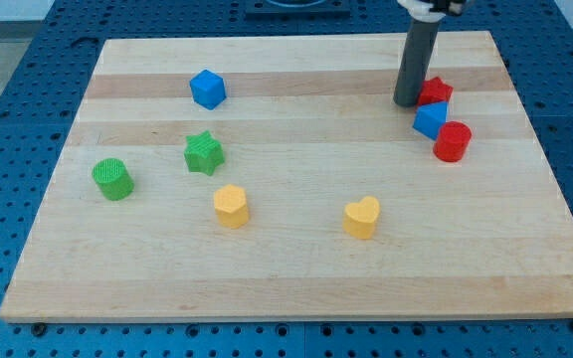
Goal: Push the blue cube towards the left center
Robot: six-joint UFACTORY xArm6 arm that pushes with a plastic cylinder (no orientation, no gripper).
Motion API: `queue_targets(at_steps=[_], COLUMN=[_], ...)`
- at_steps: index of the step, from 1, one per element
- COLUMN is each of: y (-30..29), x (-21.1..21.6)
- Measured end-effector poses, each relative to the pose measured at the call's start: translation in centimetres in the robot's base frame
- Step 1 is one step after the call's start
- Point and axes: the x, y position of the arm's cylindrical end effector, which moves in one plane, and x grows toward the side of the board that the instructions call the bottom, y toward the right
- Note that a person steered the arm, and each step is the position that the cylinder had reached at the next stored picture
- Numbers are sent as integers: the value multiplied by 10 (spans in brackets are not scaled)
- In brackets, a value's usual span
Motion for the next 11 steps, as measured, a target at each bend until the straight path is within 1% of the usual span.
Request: queue_targets(at_steps=[1,2,3,4,5,6,7,8,10,11], y=[0,26,92,169,173,145,95,37,-105,-148], x=[-34,-40,-43,-17,22,32,40,54,71,56])
